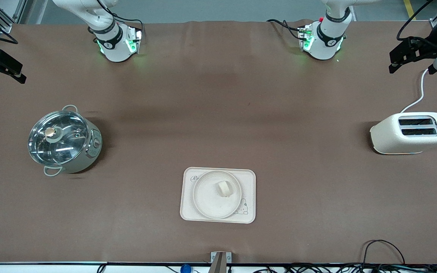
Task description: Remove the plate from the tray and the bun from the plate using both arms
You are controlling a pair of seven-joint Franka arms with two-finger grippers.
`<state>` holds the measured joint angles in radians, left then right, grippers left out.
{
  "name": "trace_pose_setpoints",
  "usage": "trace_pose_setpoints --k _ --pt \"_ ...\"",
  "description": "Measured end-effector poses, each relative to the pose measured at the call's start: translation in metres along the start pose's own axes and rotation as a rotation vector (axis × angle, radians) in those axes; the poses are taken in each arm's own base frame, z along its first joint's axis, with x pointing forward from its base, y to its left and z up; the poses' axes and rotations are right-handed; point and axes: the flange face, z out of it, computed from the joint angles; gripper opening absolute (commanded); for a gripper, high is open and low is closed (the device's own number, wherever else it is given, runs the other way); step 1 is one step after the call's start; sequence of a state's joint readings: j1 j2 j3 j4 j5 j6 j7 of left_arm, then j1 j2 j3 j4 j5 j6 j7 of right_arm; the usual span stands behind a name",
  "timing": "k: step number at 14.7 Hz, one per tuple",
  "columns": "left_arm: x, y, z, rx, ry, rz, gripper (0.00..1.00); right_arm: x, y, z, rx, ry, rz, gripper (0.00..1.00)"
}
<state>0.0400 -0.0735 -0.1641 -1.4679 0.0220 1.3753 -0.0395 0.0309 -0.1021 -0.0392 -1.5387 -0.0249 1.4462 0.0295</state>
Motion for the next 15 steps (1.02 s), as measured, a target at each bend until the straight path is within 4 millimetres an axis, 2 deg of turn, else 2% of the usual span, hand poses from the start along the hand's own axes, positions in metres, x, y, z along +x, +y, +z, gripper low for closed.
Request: trace_pose_setpoints --k 15 --pt "0.0072 -0.0003 0.0069 -0.002 -0.002 0.001 1.0 -0.0002 -0.0014 0.0001 0.0 -0.001 -0.003 1.0"
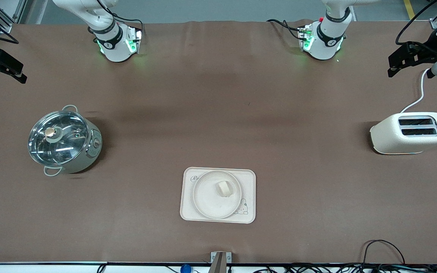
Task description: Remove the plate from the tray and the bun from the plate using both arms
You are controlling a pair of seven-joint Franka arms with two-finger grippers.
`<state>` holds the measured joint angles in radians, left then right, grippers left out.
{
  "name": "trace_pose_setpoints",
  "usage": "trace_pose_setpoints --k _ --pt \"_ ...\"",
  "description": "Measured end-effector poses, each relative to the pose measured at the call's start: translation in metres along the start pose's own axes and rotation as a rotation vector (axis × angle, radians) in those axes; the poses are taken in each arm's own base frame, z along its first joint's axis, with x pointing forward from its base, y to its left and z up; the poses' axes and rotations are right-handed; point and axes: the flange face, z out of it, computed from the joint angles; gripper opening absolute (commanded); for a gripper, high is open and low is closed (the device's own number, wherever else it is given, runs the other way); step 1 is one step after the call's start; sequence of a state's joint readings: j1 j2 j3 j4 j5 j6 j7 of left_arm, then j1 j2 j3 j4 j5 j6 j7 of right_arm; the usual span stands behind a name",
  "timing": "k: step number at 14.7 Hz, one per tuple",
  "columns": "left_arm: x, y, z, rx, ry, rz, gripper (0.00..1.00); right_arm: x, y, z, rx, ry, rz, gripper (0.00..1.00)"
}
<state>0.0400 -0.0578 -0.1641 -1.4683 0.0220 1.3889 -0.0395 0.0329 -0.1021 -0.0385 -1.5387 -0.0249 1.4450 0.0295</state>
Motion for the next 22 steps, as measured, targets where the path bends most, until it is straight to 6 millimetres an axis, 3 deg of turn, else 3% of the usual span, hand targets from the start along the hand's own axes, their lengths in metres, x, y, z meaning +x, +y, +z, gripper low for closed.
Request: trace_pose_setpoints --k 10,13,15,19,22 --pt "0.0 0.0 0.0 0.0 0.0 0.0 1.0 0.0 -0.001 0.0 0.007 0.003 -0.001 1.0" --pt "0.0 0.0 0.0 0.0 0.001 0.0 1.0 0.011 -0.032 0.012 0.089 0.021 0.001 1.0" --pt "0.001 0.0 0.0 0.0 0.001 0.0 1.0 0.033 -0.073 0.052 0.111 0.007 -0.01 1.0" --pt "0.003 0.0 0.003 -0.001 -0.003 0.0 1.0 0.088 -0.152 0.153 0.21 -0.019 0.066 1.0" --pt "0.003 -0.001 0.003 -0.001 -0.003 -0.001 1.0 0.112 -0.207 0.213 0.276 0.002 0.147 1.0"
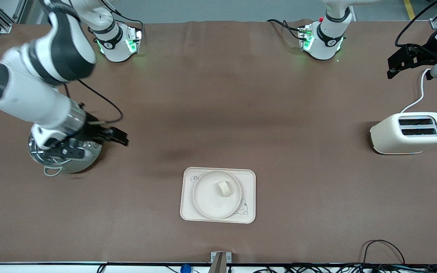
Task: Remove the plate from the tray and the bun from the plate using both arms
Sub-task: 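Reach the right gripper to the rim of the white plate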
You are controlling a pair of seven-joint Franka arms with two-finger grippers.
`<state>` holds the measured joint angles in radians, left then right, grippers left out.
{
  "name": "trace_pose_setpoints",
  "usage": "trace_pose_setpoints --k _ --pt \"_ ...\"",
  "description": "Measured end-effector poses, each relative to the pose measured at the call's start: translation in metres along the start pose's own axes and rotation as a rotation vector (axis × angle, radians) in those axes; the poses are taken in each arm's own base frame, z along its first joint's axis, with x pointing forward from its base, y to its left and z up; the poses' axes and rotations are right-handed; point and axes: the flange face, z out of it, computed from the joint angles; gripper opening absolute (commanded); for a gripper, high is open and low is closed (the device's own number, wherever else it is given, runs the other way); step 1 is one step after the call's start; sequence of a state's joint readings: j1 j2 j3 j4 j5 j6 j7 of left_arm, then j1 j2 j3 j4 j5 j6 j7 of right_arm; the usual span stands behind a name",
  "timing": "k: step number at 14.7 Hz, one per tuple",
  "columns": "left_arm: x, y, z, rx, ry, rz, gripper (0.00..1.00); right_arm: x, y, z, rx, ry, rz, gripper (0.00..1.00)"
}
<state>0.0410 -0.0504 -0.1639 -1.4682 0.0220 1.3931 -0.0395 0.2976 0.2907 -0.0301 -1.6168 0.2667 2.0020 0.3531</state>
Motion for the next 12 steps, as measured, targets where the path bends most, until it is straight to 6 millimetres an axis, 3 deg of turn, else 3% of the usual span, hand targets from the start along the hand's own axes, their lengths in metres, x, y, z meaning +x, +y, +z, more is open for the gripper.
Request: trace_pose_setpoints --k 7,10,12 --pt "0.003 -0.004 0.002 -0.002 0.007 -0.007 1.0 0.02 -0.075 0.174 0.062 0.062 0.163 1.0" --pt "0.009 -0.004 0.011 -0.005 -0.012 -0.006 1.0 0.03 -0.095 0.224 0.087 0.111 0.184 0.98" --pt "0.016 -0.005 0.021 -0.007 -0.03 -0.014 1.0 0.036 -0.107 0.248 0.097 0.12 0.185 0.89"
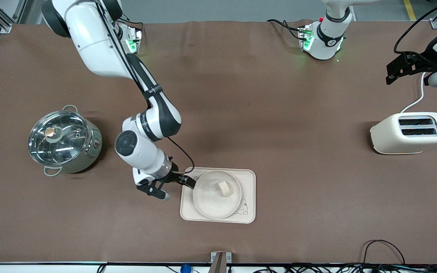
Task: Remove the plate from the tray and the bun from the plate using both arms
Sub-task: 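Reach the right gripper to the rim of the white plate, then grasp the plate rim with the right gripper while the left gripper approaches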
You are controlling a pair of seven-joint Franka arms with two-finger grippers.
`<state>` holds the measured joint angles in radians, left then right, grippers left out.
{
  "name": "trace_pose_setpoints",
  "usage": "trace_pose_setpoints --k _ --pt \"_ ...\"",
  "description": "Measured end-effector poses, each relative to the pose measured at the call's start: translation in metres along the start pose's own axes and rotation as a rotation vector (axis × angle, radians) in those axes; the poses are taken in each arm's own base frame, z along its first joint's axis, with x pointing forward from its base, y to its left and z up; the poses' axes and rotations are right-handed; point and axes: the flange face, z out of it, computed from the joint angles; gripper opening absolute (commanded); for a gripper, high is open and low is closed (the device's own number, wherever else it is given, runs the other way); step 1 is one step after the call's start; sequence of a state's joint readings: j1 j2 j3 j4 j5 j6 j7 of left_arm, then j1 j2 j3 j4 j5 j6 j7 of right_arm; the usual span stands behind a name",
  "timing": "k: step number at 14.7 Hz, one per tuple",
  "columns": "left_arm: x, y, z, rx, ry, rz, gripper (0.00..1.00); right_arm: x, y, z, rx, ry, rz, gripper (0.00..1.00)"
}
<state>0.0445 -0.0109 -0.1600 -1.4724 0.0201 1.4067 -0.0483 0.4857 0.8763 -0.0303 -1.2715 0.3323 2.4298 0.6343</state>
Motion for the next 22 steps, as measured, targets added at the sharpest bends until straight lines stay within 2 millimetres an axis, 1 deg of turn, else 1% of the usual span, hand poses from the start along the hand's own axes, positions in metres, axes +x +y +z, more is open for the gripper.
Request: trace_pose_setpoints --k 2,4,7,8,11,12,15,17,21,22 --pt "0.007 -0.001 0.009 -0.002 -0.014 -0.008 1.0 0.003 -0.005 0.018 0.007 0.006 -0.006 0.85" --pt "0.009 -0.001 0.012 -0.003 -0.017 -0.011 1.0 0.005 -0.004 0.034 0.005 0.007 -0.016 0.8" --pt "0.01 -0.003 0.012 -0.003 -0.018 -0.014 1.0 0.007 0.003 0.05 0.0 0.012 -0.064 0.65" --pt "0.011 -0.003 0.014 -0.004 -0.02 -0.016 1.0 0.007 0.004 0.052 -0.001 0.012 -0.071 0.6" --pt "0.02 -0.004 0.02 -0.007 -0.006 -0.027 1.0 0.007 0.003 0.053 -0.001 0.013 -0.087 0.51" --pt "0.022 -0.004 0.021 -0.008 -0.003 -0.029 1.0 0.007 0.004 0.054 -0.002 0.012 -0.1 0.49" --pt "0.022 -0.004 0.021 -0.008 -0.001 -0.031 1.0 0.007 0.008 0.062 -0.003 0.017 -0.133 0.48" --pt "0.022 -0.004 0.02 -0.008 0.0 -0.032 1.0 0.006 0.009 0.066 -0.006 0.016 -0.14 0.44" --pt "0.022 -0.004 0.019 -0.008 0.004 -0.032 1.0 0.004 0.008 0.066 -0.005 0.016 -0.143 0.35" --pt "0.022 -0.004 0.017 -0.008 0.007 -0.032 1.0 0.004 0.007 0.066 -0.002 0.02 -0.144 0.34"
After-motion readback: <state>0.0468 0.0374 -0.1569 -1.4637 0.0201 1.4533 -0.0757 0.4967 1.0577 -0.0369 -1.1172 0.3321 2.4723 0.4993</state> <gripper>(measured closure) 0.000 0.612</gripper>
